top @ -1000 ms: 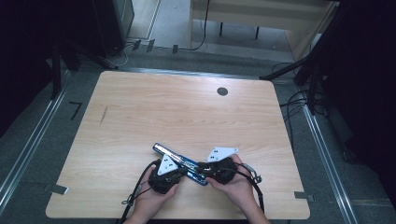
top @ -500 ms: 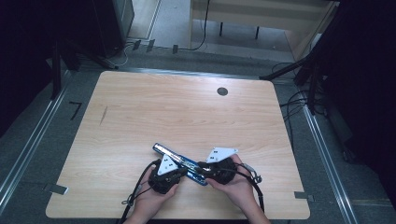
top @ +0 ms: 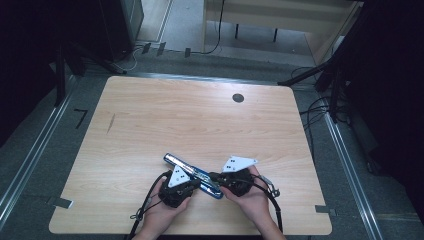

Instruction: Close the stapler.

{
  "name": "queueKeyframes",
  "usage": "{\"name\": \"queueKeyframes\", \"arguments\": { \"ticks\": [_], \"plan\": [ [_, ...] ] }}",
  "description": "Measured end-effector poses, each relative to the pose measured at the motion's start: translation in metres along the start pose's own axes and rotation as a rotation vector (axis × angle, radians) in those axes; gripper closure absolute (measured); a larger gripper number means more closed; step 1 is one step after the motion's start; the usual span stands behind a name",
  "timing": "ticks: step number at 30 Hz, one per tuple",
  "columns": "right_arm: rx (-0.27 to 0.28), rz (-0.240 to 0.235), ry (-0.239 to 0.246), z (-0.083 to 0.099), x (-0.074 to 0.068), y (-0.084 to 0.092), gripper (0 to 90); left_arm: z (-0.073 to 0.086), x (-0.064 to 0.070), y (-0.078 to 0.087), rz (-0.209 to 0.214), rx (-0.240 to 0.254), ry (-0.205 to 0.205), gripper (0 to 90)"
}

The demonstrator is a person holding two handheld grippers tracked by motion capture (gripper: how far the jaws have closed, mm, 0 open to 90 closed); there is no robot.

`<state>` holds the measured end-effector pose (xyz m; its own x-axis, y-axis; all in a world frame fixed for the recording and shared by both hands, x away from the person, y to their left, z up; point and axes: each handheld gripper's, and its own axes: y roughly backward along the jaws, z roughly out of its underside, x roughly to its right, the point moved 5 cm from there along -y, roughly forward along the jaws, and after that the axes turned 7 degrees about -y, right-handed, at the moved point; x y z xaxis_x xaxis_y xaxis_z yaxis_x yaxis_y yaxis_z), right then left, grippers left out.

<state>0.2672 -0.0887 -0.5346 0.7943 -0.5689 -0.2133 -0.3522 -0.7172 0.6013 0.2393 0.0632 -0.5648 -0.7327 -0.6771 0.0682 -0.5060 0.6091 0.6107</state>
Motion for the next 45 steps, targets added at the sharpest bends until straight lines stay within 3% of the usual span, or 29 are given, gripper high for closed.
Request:
{"name": "queueKeyframes", "arguments": {
  "ticks": [4, 6, 10, 11, 20, 27, 37, 45],
  "plan": [
    [0.005, 0.001, -0.007, -0.001, -0.001, -0.006, 90.0, 0.001, -0.004, 0.003, 0.004, 0.000, 0.031, 90.0],
    [-0.004, 0.002, 0.004, -0.001, -0.003, -0.009, 90.0, 0.003, -0.006, 0.005, -0.018, -0.005, 0.038, 90.0],
    [-0.016, 0.005, 0.017, 0.001, -0.004, -0.013, 90.0, 0.003, -0.009, 0.009, -0.027, 0.001, 0.042, 90.0],
    [-0.019, 0.006, 0.017, 0.001, -0.004, -0.012, 90.0, 0.004, -0.010, 0.010, -0.046, -0.002, 0.030, 90.0],
    [-0.034, 0.002, 0.019, 0.002, -0.003, -0.009, 90.0, 0.011, -0.041, 0.028, -0.101, -0.004, 0.097, 90.0],
    [-0.048, 0.009, 0.021, 0.003, -0.001, -0.006, 90.0, 0.017, -0.057, 0.033, -0.127, -0.002, 0.139, 90.0],
    [0.027, 0.024, -0.026, -0.008, -0.001, 0.000, 90.0, 0.020, -0.060, 0.032, -0.128, -0.017, 0.158, 90.0],
    [0.029, 0.022, -0.024, -0.010, -0.002, -0.002, 90.0, 0.018, -0.060, 0.029, -0.137, -0.020, 0.164, 90.0]
  ]
}}
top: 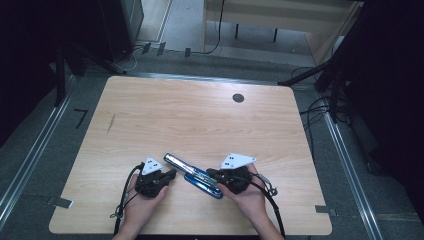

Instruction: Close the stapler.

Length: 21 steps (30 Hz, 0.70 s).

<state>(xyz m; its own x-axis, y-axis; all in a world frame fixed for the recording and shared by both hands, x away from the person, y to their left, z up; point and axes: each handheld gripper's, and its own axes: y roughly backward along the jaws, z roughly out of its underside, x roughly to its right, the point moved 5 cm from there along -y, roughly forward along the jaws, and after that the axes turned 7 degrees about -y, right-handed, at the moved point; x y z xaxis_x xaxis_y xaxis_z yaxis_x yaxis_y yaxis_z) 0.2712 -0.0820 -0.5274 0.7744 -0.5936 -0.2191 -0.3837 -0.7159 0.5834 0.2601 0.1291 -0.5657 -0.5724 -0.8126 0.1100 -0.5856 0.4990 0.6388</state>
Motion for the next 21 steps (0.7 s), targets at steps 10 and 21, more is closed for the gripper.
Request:
{"name": "queueKeyframes", "arguments": {
  "ticks": [10, 21],
  "plan": [
    [-0.018, -0.006, 0.002, -0.009, -0.003, -0.009, 90.0, -0.003, -0.001, -0.004, 0.005, -0.009, -0.001, 90.0],
    [-0.063, -0.035, 0.028, -0.029, -0.014, -0.042, 90.0, -0.004, -0.004, -0.005, 0.012, -0.014, 0.031, 90.0]
  ]
}}
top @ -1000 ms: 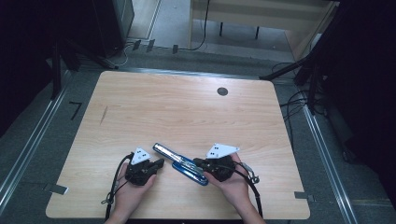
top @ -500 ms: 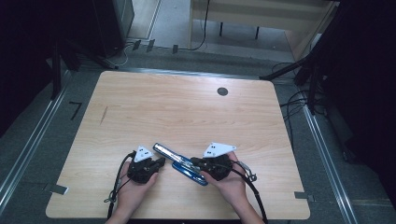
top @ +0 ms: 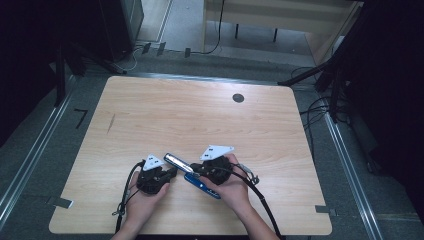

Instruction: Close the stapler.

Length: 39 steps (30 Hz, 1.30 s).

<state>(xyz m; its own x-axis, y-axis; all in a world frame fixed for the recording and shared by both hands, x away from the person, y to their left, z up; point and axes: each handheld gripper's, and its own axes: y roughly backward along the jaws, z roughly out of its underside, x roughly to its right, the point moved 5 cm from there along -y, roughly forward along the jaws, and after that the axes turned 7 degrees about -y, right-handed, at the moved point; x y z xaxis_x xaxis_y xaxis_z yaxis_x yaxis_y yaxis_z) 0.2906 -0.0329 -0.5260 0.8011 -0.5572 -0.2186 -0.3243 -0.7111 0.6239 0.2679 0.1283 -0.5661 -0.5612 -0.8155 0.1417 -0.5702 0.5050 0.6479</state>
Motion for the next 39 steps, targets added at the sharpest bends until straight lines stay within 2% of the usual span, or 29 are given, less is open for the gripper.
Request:
{"name": "queueKeyframes", "arguments": {
  "ticks": [12, 21, 25, 35, 39],
  "plan": [
    [-0.037, -0.004, 0.016, -0.009, -0.003, -0.027, 90.0, -0.001, 0.001, -0.003, -0.020, -0.013, -0.010, 90.0],
    [-0.043, 0.009, 0.033, -0.014, -0.003, -0.029, 90.0, -0.003, 0.002, -0.004, -0.025, -0.005, -0.002, 90.0],
    [-0.037, 0.008, 0.033, -0.015, -0.004, -0.028, 90.0, -0.005, 0.003, -0.004, 0.008, 0.008, 0.019, 90.0],
    [-0.015, 0.013, 0.037, -0.019, -0.005, -0.024, 90.0, -0.009, 0.004, -0.001, 0.010, 0.038, 0.010, 90.0],
    [-0.010, 0.013, 0.041, -0.019, -0.005, -0.023, 90.0, -0.010, 0.005, 0.001, 0.029, 0.052, 0.022, 90.0]
  ]
}}
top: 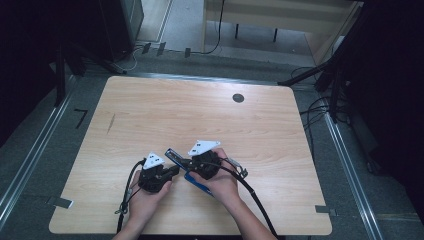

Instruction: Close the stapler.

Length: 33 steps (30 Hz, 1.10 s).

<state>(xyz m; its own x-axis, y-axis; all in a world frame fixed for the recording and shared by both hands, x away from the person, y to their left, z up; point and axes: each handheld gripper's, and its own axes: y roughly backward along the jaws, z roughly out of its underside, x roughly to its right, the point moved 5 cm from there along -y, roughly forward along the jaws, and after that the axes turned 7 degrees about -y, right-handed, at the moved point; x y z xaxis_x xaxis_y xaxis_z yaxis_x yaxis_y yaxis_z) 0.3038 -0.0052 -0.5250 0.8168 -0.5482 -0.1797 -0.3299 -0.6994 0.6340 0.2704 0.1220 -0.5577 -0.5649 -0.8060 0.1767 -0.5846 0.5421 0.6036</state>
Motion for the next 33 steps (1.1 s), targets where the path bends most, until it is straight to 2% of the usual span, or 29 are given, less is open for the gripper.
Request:
{"name": "queueKeyframes", "arguments": {
  "ticks": [3, 11, 17, 22, 26, 30, 33],
  "plan": [
    [0.007, 0.003, -0.003, -0.001, 0.000, 0.002, 90.0, -0.001, 0.000, 0.002, 0.012, 0.012, 0.008, 90.0],
    [0.018, 0.011, 0.004, 0.000, -0.001, 0.004, 90.0, 0.000, 0.002, 0.004, 0.011, 0.025, 0.002, 90.0],
    [0.026, 0.009, 0.002, 0.001, -0.001, 0.004, 90.0, 0.004, 0.010, 0.008, 0.057, 0.022, 0.012, 90.0],
    [0.037, 0.008, -0.003, 0.001, -0.001, 0.008, 90.0, 0.008, 0.023, 0.002, 0.077, 0.003, -0.033, 90.0],
    [0.045, 0.010, -0.003, 0.002, -0.001, 0.012, 90.0, 0.010, 0.033, -0.002, 0.076, -0.005, -0.091, 90.0],
    [0.047, 0.012, -0.003, 0.002, -0.001, 0.016, 90.0, 0.010, 0.040, -0.005, 0.080, -0.001, -0.115, 90.0],
    [0.053, 0.008, 0.003, 0.002, -0.002, 0.017, 90.0, 0.011, 0.045, -0.009, 0.066, -0.006, -0.148, 90.0]
  ]
}}
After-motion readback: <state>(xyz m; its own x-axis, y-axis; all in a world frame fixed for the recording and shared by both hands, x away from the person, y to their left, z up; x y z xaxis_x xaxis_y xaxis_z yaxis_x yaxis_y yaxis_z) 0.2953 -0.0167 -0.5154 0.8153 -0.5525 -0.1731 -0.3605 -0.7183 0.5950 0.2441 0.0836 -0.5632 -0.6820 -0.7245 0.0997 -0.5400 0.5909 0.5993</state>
